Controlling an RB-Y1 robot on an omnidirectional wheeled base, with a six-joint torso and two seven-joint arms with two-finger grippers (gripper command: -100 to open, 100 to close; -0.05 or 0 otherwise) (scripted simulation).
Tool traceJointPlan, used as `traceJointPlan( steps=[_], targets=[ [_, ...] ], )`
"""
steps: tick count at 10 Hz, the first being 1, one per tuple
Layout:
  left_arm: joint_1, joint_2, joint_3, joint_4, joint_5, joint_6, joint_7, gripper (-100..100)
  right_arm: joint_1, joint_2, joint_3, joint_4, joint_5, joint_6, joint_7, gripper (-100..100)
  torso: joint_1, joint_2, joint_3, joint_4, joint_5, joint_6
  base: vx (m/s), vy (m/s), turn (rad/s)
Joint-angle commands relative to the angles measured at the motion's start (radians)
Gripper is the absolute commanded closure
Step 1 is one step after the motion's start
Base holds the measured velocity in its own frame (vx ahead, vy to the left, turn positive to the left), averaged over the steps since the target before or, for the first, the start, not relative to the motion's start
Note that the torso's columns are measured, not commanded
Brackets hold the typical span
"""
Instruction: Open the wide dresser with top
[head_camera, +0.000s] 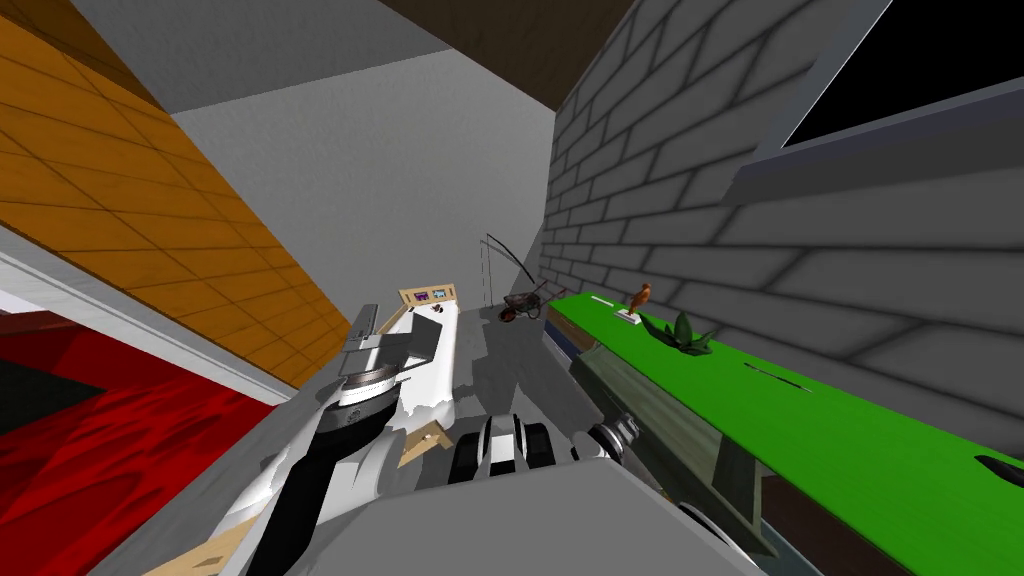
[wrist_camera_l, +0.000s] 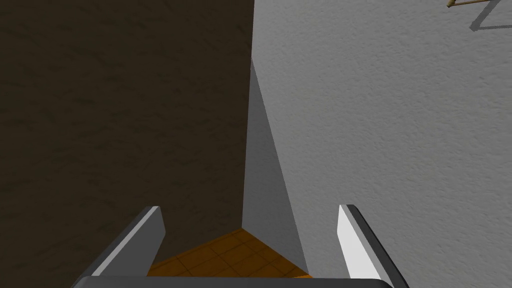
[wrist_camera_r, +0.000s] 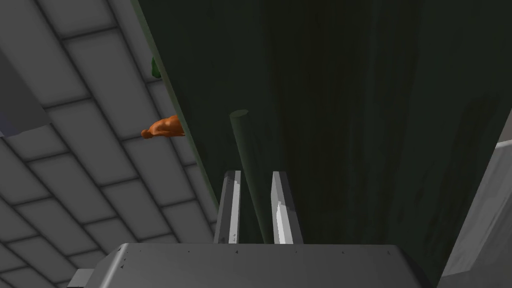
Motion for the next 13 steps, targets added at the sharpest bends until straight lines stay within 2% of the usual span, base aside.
traceJointPlan(
  steps=[1,2,4,5,10,12,13],
  targets=[
    [0.000,0.000,0.000,0.000,0.000,0.000,0.000,0,-0.011,0.001,-0.001,-0.004,0.013,0.031,0.006,100,-0.001,-0.001,-0.001,0.000,0.001,0.000,-0.080,0.193,-0.029],
    [0.000,0.000,0.000,0.000,0.000,0.000,0.000,0,-0.034,-0.019,-0.012,-0.011,-0.015,-0.021,0.041,-100,-0.003,-0.001,-0.001,0.000,0.000,0.000,-0.090,0.113,-0.039],
    [0.000,0.000,0.000,0.000,0.000,0.000,0.000,0,-0.047,-0.032,-0.019,-0.016,-0.026,-0.037,0.059,-100,-0.025,-0.009,-0.002,-0.005,-0.014,-0.003,-0.073,0.038,-0.009],
    [0.000,0.000,0.000,0.000,0.000,0.000,0.000,0,-0.061,-0.044,-0.026,-0.022,-0.037,-0.053,0.077,-100,-0.027,-0.013,-0.004,-0.006,-0.017,-0.003,-0.044,0.023,-0.010],
    [0.000,0.000,0.000,0.000,0.000,0.000,0.000,0,-0.130,-0.107,-0.061,-0.050,-0.093,-0.134,0.167,-100,-0.013,-0.007,-0.001,-0.002,-0.009,-0.003,-0.071,0.049,-0.020],
    [0.000,0.000,0.000,0.000,0.000,0.000,0.000,0,-0.122,-0.098,-0.058,-0.046,-0.093,-0.137,0.160,-100,-0.011,-0.006,-0.001,-0.001,-0.006,-0.002,-0.033,0.034,0.006],
    [0.000,0.000,0.000,0.000,0.000,0.000,0.000,0,-0.120,-0.097,-0.058,-0.050,-0.095,-0.141,0.166,0,-0.012,-0.006,-0.002,-0.002,-0.006,-0.001,0.000,0.000,0.000]
  ],
)
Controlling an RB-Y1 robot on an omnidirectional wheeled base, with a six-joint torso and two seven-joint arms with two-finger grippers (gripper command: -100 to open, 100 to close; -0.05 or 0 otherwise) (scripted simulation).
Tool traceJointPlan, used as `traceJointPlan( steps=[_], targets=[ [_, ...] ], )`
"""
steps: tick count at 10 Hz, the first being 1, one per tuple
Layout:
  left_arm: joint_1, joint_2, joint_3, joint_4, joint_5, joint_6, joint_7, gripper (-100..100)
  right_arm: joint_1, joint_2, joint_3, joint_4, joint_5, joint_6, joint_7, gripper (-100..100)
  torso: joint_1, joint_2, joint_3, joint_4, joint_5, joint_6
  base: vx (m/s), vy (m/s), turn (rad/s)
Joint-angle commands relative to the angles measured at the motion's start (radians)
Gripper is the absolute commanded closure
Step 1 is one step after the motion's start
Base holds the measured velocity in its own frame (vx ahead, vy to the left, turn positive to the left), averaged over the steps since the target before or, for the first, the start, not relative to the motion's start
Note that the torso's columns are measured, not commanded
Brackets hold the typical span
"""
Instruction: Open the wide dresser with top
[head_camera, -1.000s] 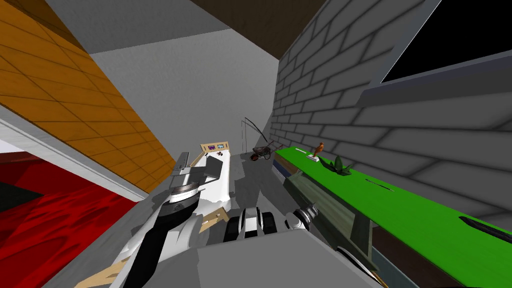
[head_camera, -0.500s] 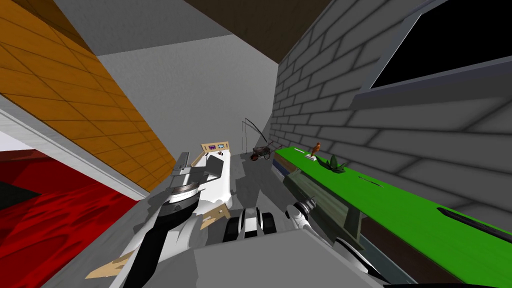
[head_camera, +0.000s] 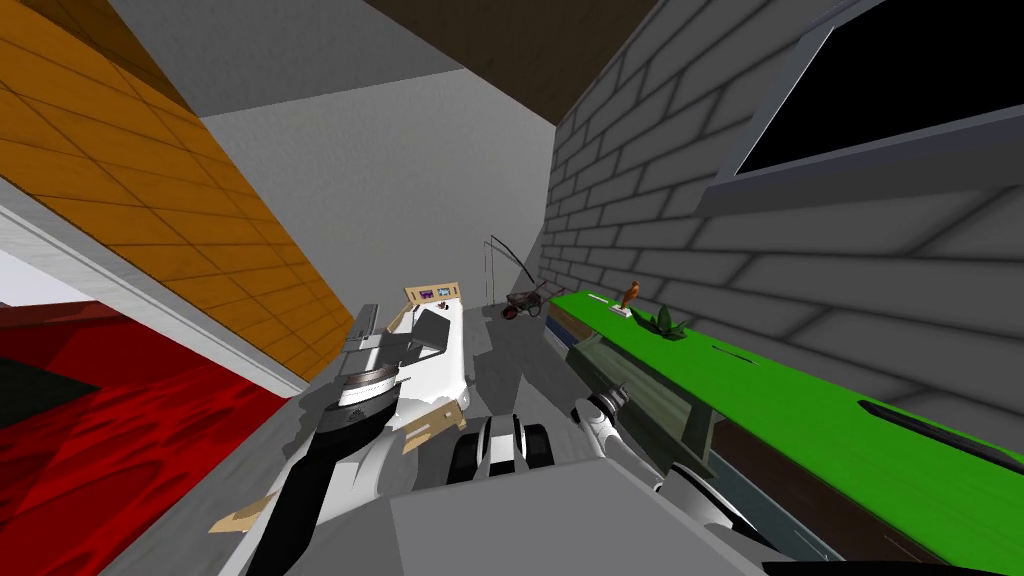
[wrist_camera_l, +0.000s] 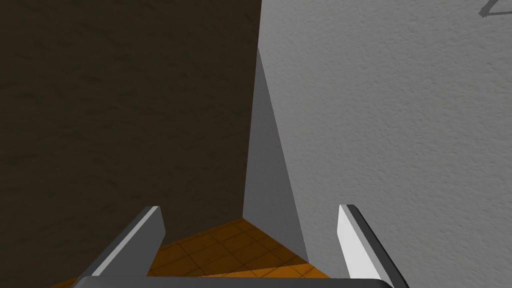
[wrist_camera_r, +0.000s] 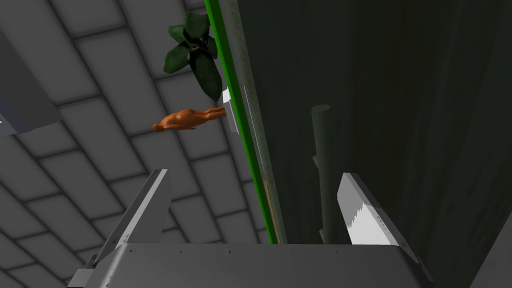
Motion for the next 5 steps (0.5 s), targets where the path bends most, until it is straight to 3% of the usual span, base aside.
traceJointPlan(
  steps=[1,5],
  targets=[
    [0.000,0.000,0.000,0.000,0.000,0.000,0.000,0,0.001,0.003,0.001,0.001,-0.001,-0.003,0.000,0,-0.001,-0.001,0.000,-0.001,-0.001,0.000,0.000,0.000,0.000],
    [0.000,0.000,0.000,0.000,0.000,0.000,0.000,0,0.005,0.008,0.003,0.003,-0.003,-0.009,0.000,0,-0.005,-0.002,0.000,-0.002,-0.005,-0.001,0.000,0.000,0.000]
  ],
)
